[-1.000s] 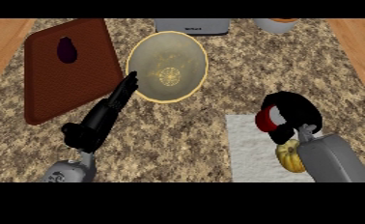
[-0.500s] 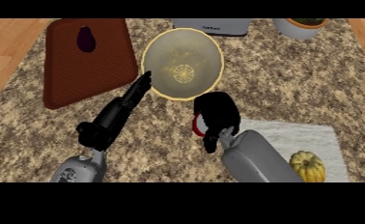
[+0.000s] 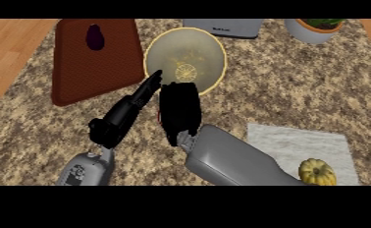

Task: Pick the can from the placemat and place it in the bowl

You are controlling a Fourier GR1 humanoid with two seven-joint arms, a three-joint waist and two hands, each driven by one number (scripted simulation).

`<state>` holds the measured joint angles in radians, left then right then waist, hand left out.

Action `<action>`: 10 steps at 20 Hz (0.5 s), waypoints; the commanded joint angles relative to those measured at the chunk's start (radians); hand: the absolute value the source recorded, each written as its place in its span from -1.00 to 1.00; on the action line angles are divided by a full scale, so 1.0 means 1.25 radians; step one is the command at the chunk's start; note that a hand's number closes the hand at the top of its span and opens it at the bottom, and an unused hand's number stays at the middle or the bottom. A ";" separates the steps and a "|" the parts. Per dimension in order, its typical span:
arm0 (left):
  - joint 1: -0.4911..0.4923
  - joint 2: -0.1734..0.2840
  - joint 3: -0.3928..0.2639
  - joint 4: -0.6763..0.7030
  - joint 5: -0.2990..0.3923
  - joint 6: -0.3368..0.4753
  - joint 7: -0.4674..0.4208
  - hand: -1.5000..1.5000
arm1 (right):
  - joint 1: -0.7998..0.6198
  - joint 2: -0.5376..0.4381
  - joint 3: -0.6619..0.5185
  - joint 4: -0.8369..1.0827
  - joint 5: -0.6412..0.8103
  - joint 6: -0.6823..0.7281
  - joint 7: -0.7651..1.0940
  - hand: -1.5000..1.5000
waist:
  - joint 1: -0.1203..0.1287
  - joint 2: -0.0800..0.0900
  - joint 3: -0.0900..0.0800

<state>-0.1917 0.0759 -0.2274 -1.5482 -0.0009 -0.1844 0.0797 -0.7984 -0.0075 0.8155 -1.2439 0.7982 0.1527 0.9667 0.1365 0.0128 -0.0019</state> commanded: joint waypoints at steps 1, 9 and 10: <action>0.002 -0.004 -0.004 0.010 -0.004 0.000 -0.004 0.00 | -0.115 0.006 0.042 0.002 0.006 -0.122 0.114 1.00 | -0.003 -0.003 0.000; -0.012 -0.001 0.022 0.010 0.007 0.005 0.003 0.00 | -0.231 0.006 -0.001 -0.031 0.015 -0.360 0.198 1.00 | -0.023 -0.003 0.000; 0.017 0.009 0.023 0.007 0.001 0.005 -0.010 0.00 | -0.254 0.005 -0.006 -0.011 0.008 -0.365 0.193 1.00 | -0.027 -0.004 0.000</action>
<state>-0.2039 0.0869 -0.1784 -1.5618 0.0029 -0.1618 0.0671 -1.0412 -0.0131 0.8274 -1.2656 0.8140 -0.1372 1.0765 0.1137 0.0079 -0.0017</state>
